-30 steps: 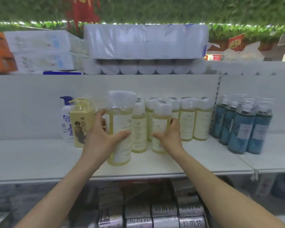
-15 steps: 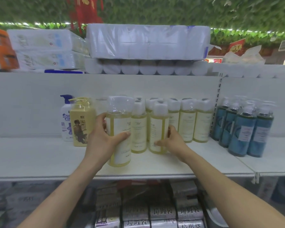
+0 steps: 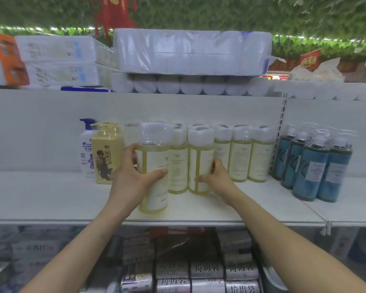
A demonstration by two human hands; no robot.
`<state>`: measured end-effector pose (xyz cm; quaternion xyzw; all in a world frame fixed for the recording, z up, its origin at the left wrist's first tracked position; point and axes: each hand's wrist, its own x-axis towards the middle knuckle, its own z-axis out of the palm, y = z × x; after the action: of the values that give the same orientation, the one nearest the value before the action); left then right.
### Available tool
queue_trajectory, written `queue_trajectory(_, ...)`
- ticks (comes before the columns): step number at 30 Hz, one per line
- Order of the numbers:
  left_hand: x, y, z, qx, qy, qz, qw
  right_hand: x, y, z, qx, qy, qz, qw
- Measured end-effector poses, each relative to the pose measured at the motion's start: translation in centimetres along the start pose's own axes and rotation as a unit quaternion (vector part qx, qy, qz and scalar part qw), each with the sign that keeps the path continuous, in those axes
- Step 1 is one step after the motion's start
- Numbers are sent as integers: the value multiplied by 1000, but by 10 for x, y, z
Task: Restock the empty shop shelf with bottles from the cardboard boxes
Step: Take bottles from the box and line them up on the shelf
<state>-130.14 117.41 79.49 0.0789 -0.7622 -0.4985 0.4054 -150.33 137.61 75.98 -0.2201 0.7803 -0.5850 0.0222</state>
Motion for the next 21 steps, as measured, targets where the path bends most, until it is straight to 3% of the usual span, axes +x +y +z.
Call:
queue_trajectory(6, -6, 3, 3, -1, -9, 8, 1000, 1, -5, 18, -92, 82, -10, 992)
queue_trajectory(13, -11, 3, 0, -4, -6, 6, 1000, -5, -3, 3, -26, -14, 2, 1000)
queue_trajectory(21, -14, -2, 2, -7, 5, 10, 1000, -6, -4, 11, -46, 33, -8, 998)
